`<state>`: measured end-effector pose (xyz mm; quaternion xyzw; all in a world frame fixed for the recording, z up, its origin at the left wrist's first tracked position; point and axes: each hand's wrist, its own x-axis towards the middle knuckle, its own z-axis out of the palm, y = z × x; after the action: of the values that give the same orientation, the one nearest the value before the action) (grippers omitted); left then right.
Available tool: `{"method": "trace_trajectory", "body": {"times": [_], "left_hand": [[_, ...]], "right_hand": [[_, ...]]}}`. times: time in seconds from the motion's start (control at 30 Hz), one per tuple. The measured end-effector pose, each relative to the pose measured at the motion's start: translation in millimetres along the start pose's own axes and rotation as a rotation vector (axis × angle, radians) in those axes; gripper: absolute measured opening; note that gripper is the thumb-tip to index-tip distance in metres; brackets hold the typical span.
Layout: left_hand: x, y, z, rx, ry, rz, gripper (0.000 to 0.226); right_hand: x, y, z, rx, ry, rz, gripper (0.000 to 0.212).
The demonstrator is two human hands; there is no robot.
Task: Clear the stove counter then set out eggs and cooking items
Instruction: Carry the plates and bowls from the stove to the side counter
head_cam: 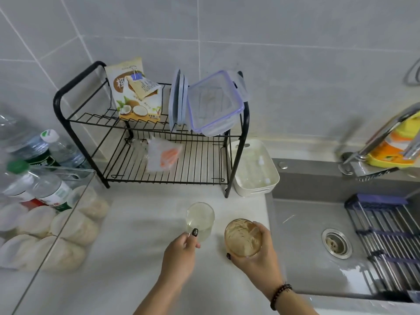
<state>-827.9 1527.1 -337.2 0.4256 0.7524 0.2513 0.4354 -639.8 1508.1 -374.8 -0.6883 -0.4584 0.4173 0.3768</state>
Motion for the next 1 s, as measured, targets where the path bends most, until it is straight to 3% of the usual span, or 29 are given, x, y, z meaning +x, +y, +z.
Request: {"method": "trace_trajectory", "body": {"times": [0.3,0.67,0.87,1.0], "left_hand": [[-3.6,-8.6,3.5,-0.052,0.083,-0.055,0.039],[0.9,-12.3,1.8,-0.027,0.051,-0.004,0.037],[3.8,-6.0,-16.6,-0.020,0.006,0.050,0.033],[4.6,1.1,-37.0,0.063,-0.071,0.114,0.044]], "right_hand": [[1.3,4.8,-3.3,-0.003,-0.058,-0.043,0.096],[-3.1,10.6,-11.3,-0.072,-0.130,-0.034,0.103],[-20.4,-9.6,-8.6,-0.073,-0.005,-0.045,0.105],[-39.2,-26.6,-4.5,-0.056,0.178,-0.054,0.087]]}}
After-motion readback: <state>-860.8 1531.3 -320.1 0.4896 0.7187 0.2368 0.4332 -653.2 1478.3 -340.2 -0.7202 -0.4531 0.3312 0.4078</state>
